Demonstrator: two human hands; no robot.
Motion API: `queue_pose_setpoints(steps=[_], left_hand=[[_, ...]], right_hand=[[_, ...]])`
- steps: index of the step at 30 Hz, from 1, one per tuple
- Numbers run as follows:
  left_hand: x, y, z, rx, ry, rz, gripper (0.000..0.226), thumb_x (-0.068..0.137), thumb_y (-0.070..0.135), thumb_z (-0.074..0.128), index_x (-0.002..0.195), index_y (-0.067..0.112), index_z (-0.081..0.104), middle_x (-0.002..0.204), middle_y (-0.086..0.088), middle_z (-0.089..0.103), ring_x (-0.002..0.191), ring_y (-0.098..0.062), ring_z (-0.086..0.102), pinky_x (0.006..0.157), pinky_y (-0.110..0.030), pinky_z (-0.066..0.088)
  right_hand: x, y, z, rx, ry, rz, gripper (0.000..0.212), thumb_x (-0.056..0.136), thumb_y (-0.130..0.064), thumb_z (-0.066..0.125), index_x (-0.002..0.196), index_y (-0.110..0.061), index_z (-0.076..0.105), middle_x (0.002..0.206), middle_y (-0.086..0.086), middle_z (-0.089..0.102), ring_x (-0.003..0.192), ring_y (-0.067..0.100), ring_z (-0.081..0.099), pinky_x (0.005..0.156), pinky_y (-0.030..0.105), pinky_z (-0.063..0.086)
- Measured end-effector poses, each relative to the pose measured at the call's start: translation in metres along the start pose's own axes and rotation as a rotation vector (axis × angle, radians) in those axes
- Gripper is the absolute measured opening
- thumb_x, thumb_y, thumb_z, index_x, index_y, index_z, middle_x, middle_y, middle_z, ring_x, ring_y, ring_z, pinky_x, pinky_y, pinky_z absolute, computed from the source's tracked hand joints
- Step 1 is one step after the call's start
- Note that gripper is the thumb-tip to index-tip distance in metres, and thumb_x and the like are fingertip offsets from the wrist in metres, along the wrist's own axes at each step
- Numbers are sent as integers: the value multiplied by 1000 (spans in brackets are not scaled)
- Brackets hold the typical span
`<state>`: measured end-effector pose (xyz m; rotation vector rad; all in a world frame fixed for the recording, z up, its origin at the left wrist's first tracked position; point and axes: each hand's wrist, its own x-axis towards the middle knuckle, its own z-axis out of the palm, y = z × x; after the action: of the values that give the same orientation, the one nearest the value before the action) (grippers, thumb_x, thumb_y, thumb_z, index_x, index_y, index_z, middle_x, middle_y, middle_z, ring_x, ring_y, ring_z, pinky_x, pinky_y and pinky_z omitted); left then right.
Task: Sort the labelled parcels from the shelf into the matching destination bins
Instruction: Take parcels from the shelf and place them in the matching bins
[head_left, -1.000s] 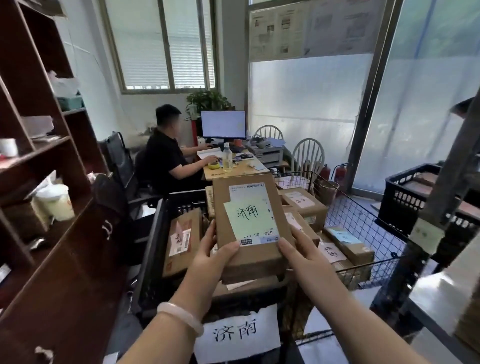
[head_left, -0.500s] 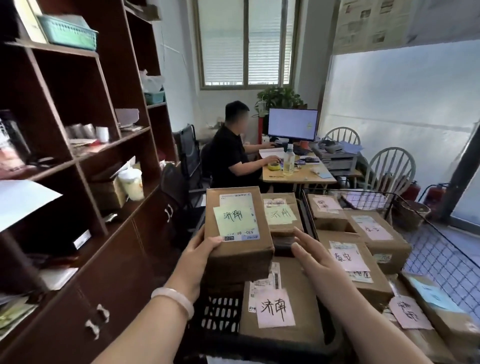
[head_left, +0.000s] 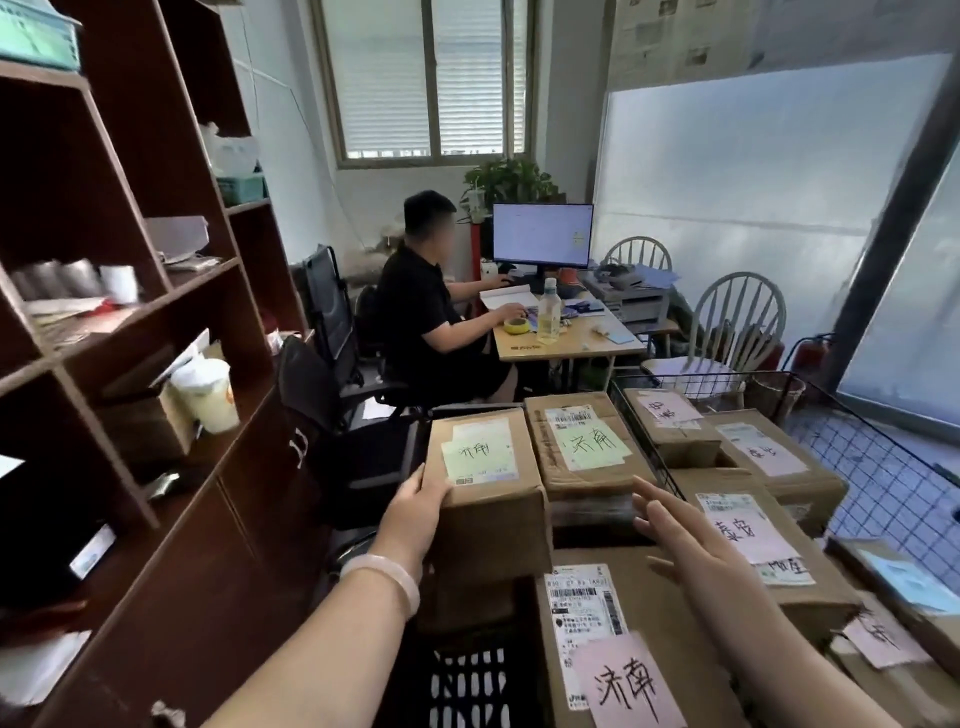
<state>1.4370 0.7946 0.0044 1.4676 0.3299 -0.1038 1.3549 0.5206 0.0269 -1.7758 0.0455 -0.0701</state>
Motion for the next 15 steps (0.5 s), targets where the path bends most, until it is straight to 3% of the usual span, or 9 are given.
queue_pose_setpoints(steps=[3,5,8,10,15], left_hand=[[8,-5,-2,231,39,116,69,91,46,58,153,32,32,146,-2,47,128,-23,49,110,-42,40],[9,-4,-6,443,74,311,67,95,46,57,154,33,28,153,-2,35,134,-20,39,111,-34,33],[8,0,-11,765,-82,467,85,76,74,57,150,40,33,159,2,24,143,-21,23,117,-39,26],[11,-1,-15,993,-130,514,89,69,81,56,148,45,37,159,5,25,146,-21,17,120,-42,22],[30,-2,-27,1304,64,749,59,89,56,59,144,43,43,148,13,46,139,-15,33,114,-35,27]], right_hand=[[-2,8,7,-18,51,1,69,60,-94,49,122,-63,54,126,-26,60,122,3,54,106,46,43],[-5,12,12,-27,84,14,74,55,-96,49,121,-63,54,125,-29,60,119,1,56,104,45,45],[-8,13,19,-31,123,18,70,58,-94,49,121,-63,54,124,-28,60,117,1,57,101,45,48],[-10,11,22,-36,142,10,70,59,-93,49,122,-62,54,125,-28,60,118,1,56,101,44,48],[-16,4,28,-45,167,2,51,72,-76,50,121,-62,55,125,-28,60,116,-1,57,100,42,49]])
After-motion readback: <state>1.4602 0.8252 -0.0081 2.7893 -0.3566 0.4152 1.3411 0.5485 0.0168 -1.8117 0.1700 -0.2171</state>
